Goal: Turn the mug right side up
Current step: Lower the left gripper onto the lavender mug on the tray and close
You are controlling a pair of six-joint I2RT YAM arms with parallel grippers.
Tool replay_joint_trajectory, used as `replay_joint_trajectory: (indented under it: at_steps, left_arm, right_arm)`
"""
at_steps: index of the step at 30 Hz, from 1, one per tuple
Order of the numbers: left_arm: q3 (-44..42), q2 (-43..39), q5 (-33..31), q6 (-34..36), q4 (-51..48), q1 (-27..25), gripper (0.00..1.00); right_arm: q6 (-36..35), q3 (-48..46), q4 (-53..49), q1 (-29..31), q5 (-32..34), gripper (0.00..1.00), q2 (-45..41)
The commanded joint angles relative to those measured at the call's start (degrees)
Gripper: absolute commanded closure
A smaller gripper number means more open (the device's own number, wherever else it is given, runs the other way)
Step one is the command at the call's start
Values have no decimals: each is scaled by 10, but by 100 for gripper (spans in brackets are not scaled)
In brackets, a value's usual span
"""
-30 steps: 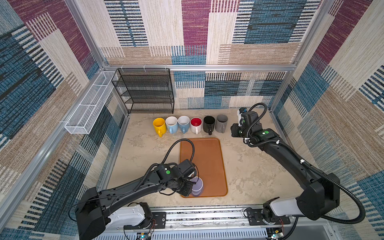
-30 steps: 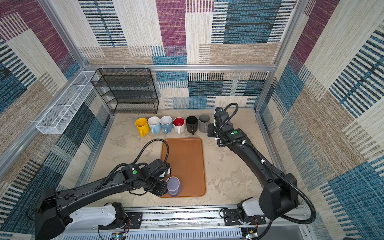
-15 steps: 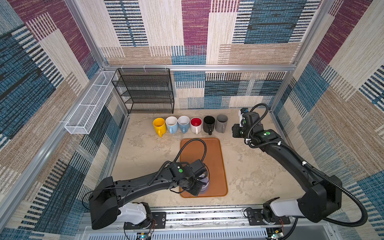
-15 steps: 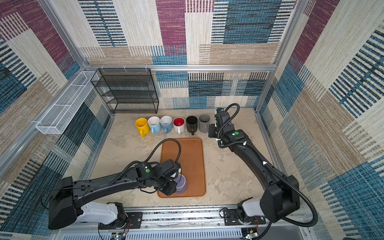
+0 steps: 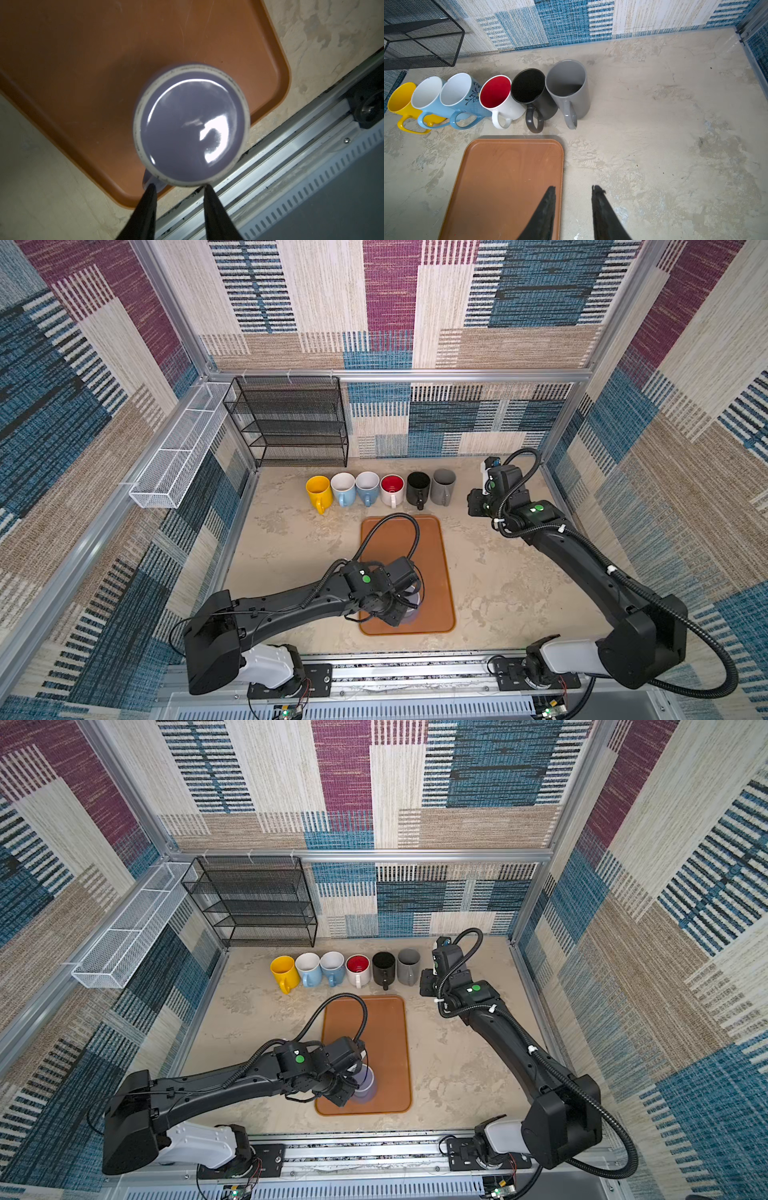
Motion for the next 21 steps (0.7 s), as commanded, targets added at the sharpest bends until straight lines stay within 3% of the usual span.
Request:
replay_joint_trajectory:
  at_steps: [1, 12, 21]
  left_arm:
    - [-8, -8, -16, 36, -9, 0, 65]
    - [-86, -51, -16, 68, 87, 1, 63]
    - [-77, -24, -30, 89, 96, 1, 63]
  right_arm:
    - [5, -2, 7, -2, 6, 67, -6]
    - [5, 1, 4, -2, 6, 67, -10]
    - [5, 4, 0, -2, 6, 67, -11]
